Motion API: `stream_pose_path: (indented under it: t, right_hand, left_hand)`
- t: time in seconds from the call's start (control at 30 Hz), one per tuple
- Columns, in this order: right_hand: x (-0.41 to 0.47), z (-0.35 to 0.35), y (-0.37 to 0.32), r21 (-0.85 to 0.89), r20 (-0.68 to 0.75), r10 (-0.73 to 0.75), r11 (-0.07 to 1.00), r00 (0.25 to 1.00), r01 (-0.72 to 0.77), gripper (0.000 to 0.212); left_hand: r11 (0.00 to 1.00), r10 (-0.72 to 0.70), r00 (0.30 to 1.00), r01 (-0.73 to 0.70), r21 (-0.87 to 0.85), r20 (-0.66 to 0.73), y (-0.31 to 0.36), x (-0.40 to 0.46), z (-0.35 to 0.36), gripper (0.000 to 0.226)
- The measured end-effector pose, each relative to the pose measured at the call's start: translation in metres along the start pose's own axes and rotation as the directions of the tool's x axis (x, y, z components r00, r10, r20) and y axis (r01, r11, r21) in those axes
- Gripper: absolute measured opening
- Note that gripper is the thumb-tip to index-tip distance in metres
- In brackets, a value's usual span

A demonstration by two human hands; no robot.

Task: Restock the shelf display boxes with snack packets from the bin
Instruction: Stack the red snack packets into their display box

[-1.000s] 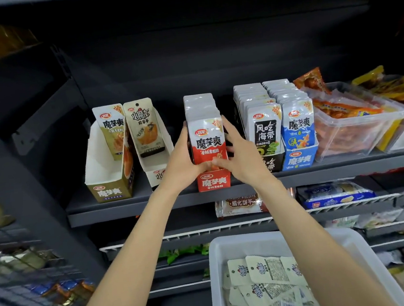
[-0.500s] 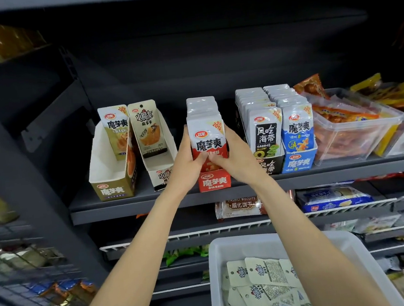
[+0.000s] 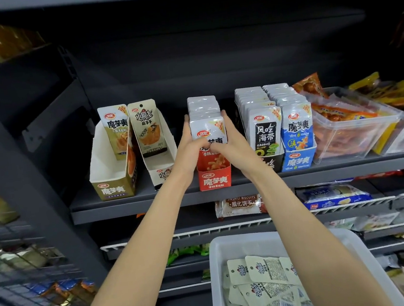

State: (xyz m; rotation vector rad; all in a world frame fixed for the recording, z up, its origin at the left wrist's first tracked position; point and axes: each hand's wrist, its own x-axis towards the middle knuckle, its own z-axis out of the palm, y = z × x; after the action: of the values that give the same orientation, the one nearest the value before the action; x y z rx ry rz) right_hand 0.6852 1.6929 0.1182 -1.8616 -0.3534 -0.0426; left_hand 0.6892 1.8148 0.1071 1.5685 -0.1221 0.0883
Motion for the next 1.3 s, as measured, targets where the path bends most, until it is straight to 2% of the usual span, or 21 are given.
stream_pose_path:
  t: [0.23, 0.37, 0.53, 0.63, 0.73, 0.8, 0.87, 0.93, 1.1, 1.3]
  right_hand:
    - [0.001, 0.002, 0.004, 0.109, 0.005, 0.054, 0.993, 0.999, -0.054, 0.09]
    - [0.01, -0.004, 0.003, 0.19, 0.017, 0.074, 0.979, 0.997, -0.076, 0.083]
    - [0.032, -0.005, -0.002, 0.342, -0.009, 0.106, 0.935, 0.994, -0.096, 0.064]
    - [0.032, -0.001, 0.0, 0.35, 0.013, 0.091, 0.933, 0.996, -0.09, 0.074]
    - [0.025, -0.004, -0.003, 0.312, 0.023, 0.059, 0.948, 0.998, -0.063, 0.098]
    - [0.027, -0.006, 0.0, 0.282, 0.041, 0.044, 0.958, 0.998, -0.054, 0.098]
    - [0.025, -0.007, 0.0, 0.207, 0.018, 0.046, 0.977, 0.999, -0.048, 0.096]
    - [0.016, -0.006, -0.003, 0.116, -0.029, 0.03, 0.993, 0.999, -0.026, 0.091]
    - [-0.007, 0.005, 0.016, -0.152, -0.121, -0.093, 0.986, 0.988, 0.074, 0.059]
    - [-0.009, 0.011, 0.034, -0.104, -0.163, -0.096, 0.991, 0.982, 0.079, 0.048]
  left_hand:
    - [0.999, -0.003, 1.0, 0.004, -0.039, 0.023, -0.003, 0.006, 0.001, 0.07]
    - [0.995, -0.063, 0.998, 0.06, -0.086, -0.029, -0.004, 0.013, -0.001, 0.079]
    - [0.944, -0.101, 0.994, 0.109, -0.312, 0.043, 0.005, 0.017, 0.003, 0.049]
    - [0.928, -0.071, 0.996, 0.088, -0.362, 0.061, 0.0, 0.021, 0.007, 0.046]
    - [0.96, -0.048, 0.997, 0.061, -0.272, 0.053, -0.003, 0.02, 0.007, 0.048]
    - [0.978, -0.02, 0.999, 0.025, -0.207, 0.027, -0.004, 0.022, 0.006, 0.055]
    - [0.986, 0.004, 0.999, -0.01, -0.165, -0.041, -0.003, 0.022, 0.006, 0.074]
    - [0.992, 0.02, 0.997, -0.03, -0.12, -0.081, -0.005, 0.021, 0.006, 0.087]
    - [0.998, 0.055, 0.994, -0.055, 0.004, -0.092, -0.018, 0.008, 0.015, 0.091]
    - [0.992, 0.083, 0.994, -0.076, 0.1, -0.066, -0.012, 0.0, 0.019, 0.093]
